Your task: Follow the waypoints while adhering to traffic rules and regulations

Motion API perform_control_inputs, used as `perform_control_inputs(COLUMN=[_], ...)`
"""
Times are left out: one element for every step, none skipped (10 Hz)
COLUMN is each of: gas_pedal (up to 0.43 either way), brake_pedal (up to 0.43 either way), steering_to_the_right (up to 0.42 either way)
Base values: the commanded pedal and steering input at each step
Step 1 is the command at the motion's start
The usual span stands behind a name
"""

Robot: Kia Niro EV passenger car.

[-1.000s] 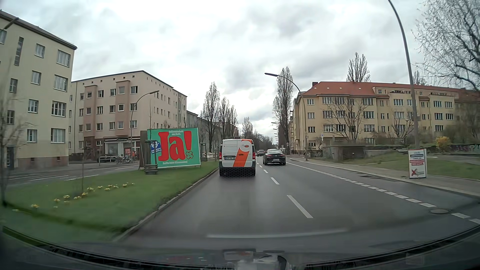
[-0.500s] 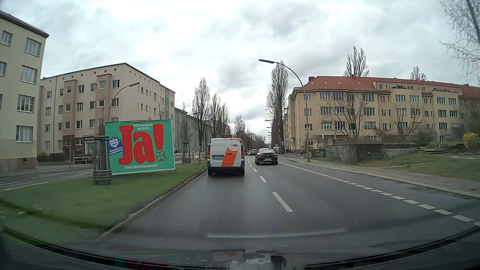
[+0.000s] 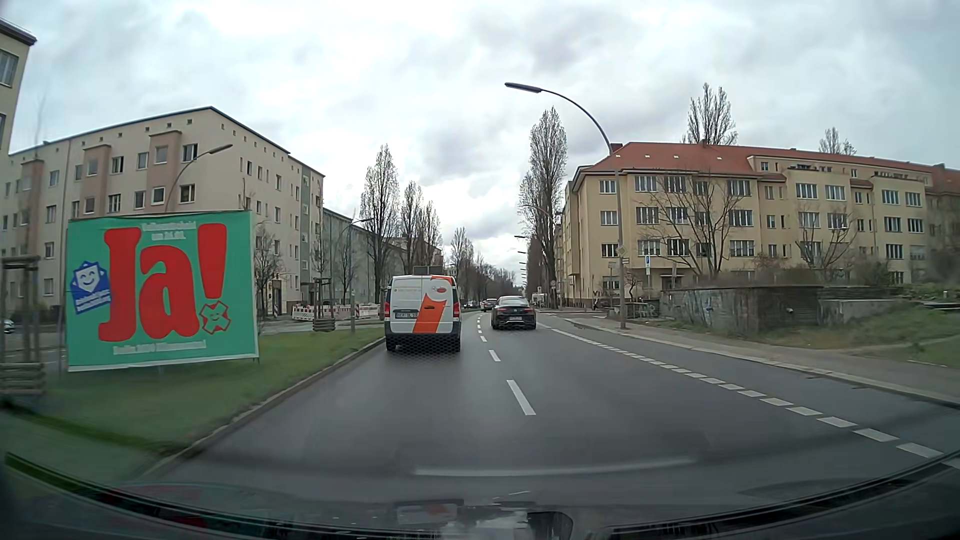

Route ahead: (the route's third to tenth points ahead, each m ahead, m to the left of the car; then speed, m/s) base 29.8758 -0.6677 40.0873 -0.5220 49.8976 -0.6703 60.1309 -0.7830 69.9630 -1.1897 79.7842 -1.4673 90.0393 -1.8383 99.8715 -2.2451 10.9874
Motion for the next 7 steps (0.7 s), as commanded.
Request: perform_control_inputs(gas_pedal=[0.0, 0.0, 0.0, 0.0, 0.02, 0.039, 0.039], brake_pedal=[0.012, 0.012, 0.012, 0.012, 0.012, 0.012, 0.012], steering_to_the_right=[0.02, 0.02, 0.018, 0.014, 0.012, 0.011, 0.01])
